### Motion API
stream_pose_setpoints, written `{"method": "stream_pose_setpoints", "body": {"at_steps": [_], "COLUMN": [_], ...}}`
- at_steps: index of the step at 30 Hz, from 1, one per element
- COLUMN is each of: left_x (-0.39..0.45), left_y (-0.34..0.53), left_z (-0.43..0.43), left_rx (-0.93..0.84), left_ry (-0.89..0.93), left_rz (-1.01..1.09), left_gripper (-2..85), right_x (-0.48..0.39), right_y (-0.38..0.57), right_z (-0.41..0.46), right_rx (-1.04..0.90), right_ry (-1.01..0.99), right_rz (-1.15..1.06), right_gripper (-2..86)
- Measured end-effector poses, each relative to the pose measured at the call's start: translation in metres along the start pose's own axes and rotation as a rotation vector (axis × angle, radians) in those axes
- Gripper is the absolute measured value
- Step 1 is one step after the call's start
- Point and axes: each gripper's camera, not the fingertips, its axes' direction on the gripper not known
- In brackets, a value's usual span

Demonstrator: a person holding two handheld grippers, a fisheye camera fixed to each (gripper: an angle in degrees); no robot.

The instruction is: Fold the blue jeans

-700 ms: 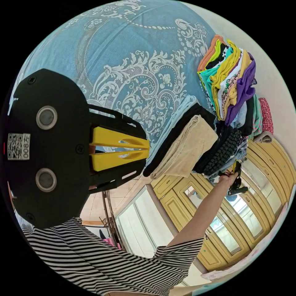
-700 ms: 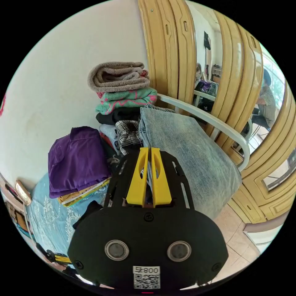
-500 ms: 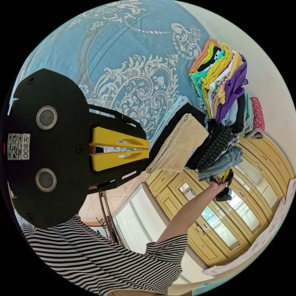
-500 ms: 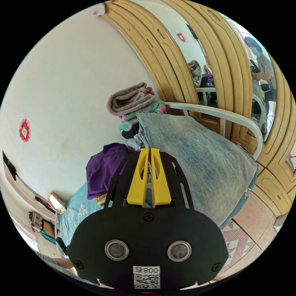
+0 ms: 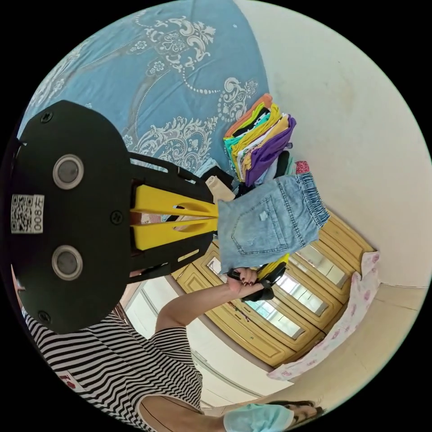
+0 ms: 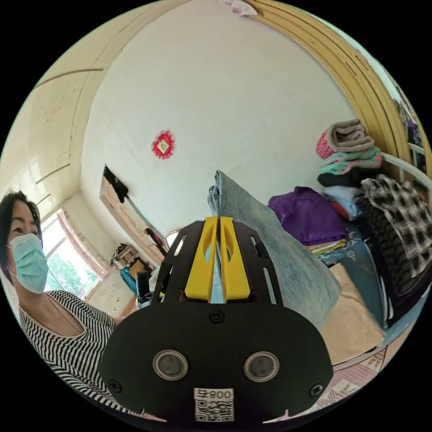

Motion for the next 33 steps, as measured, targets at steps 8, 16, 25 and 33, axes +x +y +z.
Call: {"method": "stream_pose_setpoints", "body": {"at_steps": [8, 16, 25, 33], "left_x": [-0.069, -0.127, -0.163, -0.157], "left_y": [0.110, 0.235, 0.242, 0.251], "left_z": [-0.184, -0.302, -0.342, -0.390], "left_rx": [0.088, 0.155, 0.206, 0.192], "left_ry": [-0.133, -0.163, 0.043, 0.038], "left_rz": [-0.432, -0.921, -1.035, -1.116], "left_gripper": [2.3, 9.9, 14.1, 11.0], "right_x": [-0.115, -0.193, -0.255, -0.331], "right_y": [0.165, 0.301, 0.303, 0.317], "right_z": [0.247, 0.375, 0.414, 0.460], "right_rx": [-0.546, -0.971, -0.945, -0.871], "right_ry": [-0.115, -0.051, 0.011, 0.086], "right_rz": [0.008, -0.012, -0.083, -0.321], "right_gripper": [0.5, 0.6, 1.5, 5.7]}}
